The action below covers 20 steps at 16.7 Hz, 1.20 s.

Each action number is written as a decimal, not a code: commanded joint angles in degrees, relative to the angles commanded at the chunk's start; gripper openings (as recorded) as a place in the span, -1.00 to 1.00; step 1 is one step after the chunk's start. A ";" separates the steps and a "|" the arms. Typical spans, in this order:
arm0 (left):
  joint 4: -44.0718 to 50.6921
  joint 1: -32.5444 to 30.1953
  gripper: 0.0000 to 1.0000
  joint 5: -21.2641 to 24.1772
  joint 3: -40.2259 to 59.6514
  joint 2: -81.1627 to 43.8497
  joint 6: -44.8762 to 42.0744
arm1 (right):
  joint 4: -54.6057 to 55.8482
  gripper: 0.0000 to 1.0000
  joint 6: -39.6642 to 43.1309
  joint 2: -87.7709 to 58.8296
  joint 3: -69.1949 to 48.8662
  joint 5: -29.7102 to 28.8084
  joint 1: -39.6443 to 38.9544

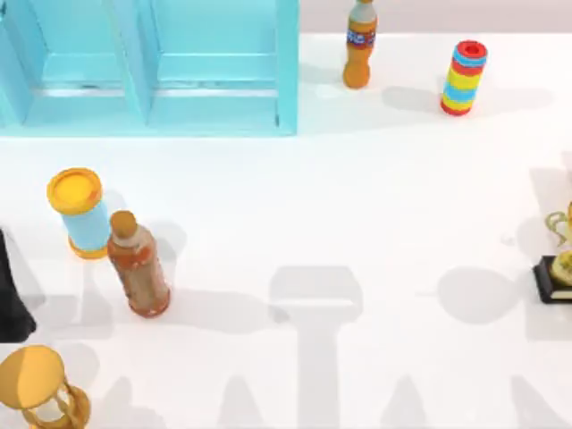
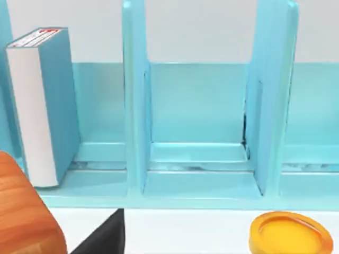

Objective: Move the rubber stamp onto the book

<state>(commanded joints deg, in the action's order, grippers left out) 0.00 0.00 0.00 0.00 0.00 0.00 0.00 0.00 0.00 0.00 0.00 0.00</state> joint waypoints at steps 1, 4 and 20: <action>0.00 0.00 1.00 0.00 0.00 0.00 0.00 | 0.00 1.00 0.00 0.00 0.00 0.00 0.00; -0.40 0.53 1.00 0.44 1.07 -1.72 -0.24 | 0.00 1.00 0.00 0.00 0.00 0.00 0.00; -15.16 18.48 1.00 19.00 40.38 -70.85 -9.60 | 0.00 1.00 0.00 0.00 0.00 0.00 0.00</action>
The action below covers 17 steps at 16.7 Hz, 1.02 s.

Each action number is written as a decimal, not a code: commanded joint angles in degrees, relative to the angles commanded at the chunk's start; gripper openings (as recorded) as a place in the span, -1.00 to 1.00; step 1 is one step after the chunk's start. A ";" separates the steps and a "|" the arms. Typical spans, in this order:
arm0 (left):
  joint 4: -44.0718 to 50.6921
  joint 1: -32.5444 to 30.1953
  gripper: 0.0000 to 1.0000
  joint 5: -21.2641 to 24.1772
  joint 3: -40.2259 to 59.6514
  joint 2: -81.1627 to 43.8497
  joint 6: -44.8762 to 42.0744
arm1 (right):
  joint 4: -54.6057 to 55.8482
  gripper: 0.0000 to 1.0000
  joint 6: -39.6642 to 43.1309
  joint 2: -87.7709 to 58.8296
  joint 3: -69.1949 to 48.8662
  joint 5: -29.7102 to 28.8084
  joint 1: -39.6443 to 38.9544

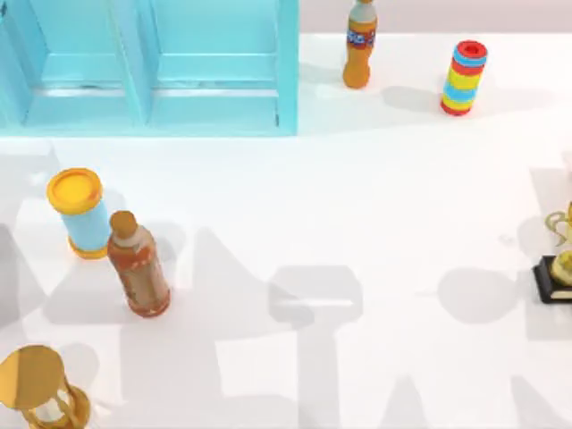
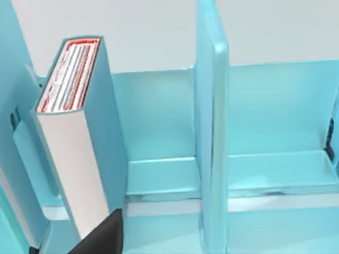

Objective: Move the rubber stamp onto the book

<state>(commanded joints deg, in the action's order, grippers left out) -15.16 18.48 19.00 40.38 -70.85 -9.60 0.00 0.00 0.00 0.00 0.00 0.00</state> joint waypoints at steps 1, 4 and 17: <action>-1.02 1.25 1.00 1.28 2.79 -4.87 -0.64 | 0.00 1.00 0.00 0.00 0.00 0.00 0.00; -3.77 4.72 1.00 4.80 10.48 -18.50 -2.37 | 0.00 1.00 0.00 0.00 0.00 0.00 0.00; -8.07 10.45 1.00 10.67 23.23 -42.58 -5.07 | 0.00 1.00 0.00 0.00 0.00 0.00 0.00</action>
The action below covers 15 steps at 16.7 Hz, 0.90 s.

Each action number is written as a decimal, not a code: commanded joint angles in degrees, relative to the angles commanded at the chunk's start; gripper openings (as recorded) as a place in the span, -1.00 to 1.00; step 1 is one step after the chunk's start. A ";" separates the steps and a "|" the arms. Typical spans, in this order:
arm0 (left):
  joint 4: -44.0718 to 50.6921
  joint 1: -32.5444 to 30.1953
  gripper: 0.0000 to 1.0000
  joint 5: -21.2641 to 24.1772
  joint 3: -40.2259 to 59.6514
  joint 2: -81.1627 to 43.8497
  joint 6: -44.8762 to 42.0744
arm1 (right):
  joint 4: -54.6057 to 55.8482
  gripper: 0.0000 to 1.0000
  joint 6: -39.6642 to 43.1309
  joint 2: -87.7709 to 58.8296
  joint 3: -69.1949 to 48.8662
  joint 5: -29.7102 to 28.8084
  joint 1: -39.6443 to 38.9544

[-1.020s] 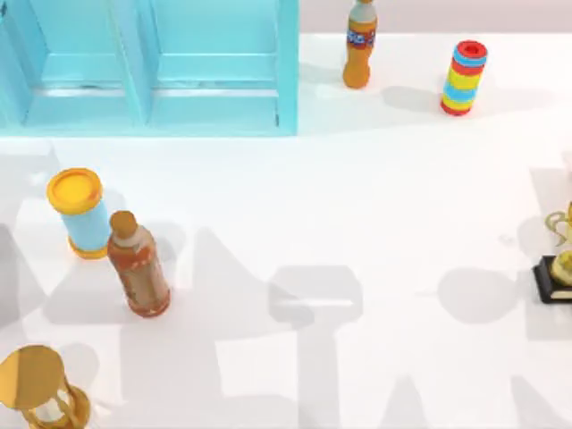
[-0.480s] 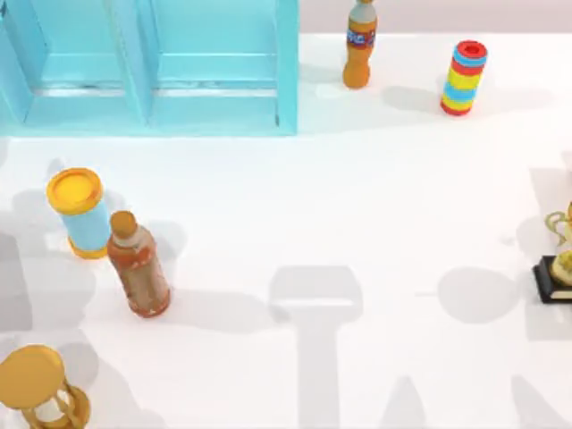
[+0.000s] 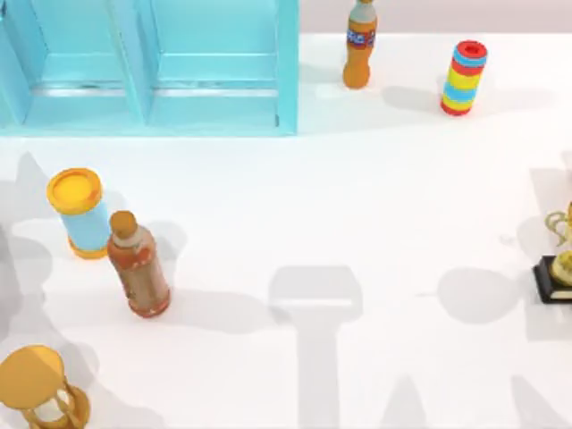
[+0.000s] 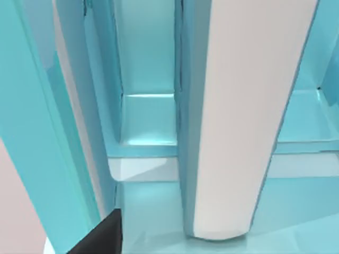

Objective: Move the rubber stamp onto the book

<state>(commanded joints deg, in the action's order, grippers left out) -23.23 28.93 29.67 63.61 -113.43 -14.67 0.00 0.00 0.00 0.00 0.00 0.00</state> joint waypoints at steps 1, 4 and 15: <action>0.07 -0.29 1.00 -0.10 -0.28 0.17 0.04 | 0.00 1.00 0.00 0.00 0.00 0.00 0.00; 0.46 -1.50 1.00 -1.36 1.63 -0.77 0.74 | 0.00 1.00 0.00 0.00 0.00 0.00 0.00; 0.88 -6.54 1.00 -5.61 17.26 -14.85 3.25 | 0.00 1.00 0.00 0.00 0.00 0.00 0.00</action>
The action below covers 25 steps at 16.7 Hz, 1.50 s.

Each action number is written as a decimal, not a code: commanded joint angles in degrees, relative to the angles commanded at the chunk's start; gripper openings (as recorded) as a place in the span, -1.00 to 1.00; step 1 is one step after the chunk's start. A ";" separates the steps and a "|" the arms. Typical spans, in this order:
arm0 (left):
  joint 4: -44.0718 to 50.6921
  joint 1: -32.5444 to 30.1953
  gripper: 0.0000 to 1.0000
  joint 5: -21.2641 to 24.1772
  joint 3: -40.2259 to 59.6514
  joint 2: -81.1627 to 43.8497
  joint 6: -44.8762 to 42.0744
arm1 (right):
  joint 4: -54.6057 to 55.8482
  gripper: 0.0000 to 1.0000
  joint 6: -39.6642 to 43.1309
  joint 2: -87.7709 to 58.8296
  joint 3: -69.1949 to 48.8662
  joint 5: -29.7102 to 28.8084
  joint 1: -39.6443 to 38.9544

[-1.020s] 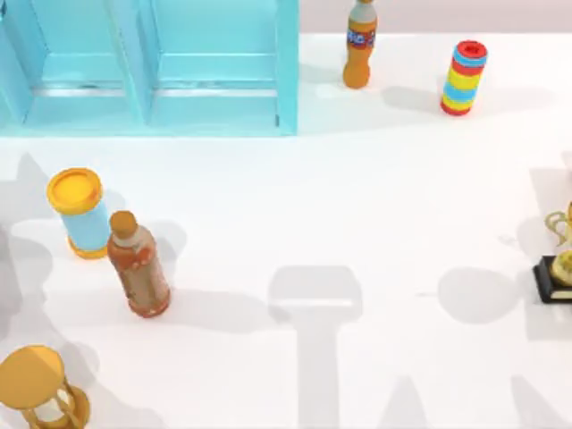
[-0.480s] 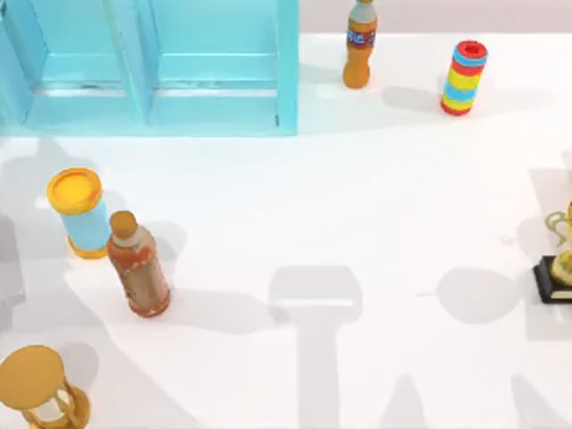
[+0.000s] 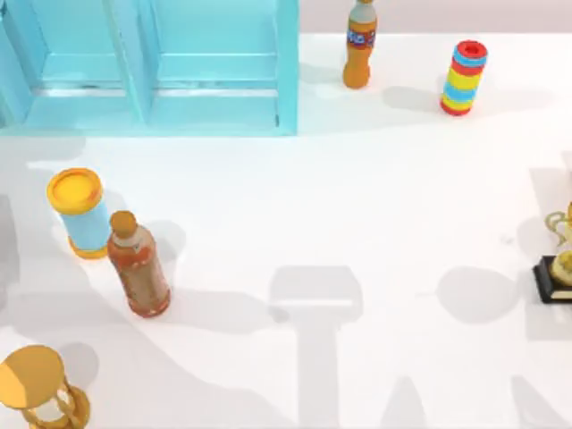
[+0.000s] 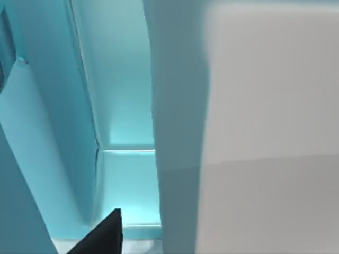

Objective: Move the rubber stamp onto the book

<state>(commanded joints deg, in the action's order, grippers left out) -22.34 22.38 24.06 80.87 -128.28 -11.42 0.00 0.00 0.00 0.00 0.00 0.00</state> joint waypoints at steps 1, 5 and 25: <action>0.05 0.23 1.00 0.21 1.03 -1.04 -0.11 | 0.00 1.00 0.00 0.00 0.00 0.00 0.00; 0.07 0.53 1.00 0.49 4.11 -4.17 -0.27 | 0.00 1.00 0.00 0.00 0.00 0.00 0.00; 0.04 0.51 -1.00 0.48 4.39 -4.48 -0.27 | 0.00 1.00 0.00 0.00 0.00 0.00 0.00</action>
<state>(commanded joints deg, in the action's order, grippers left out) -22.30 22.89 24.54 85.26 -132.76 -11.69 0.00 0.00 0.00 0.00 0.00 0.00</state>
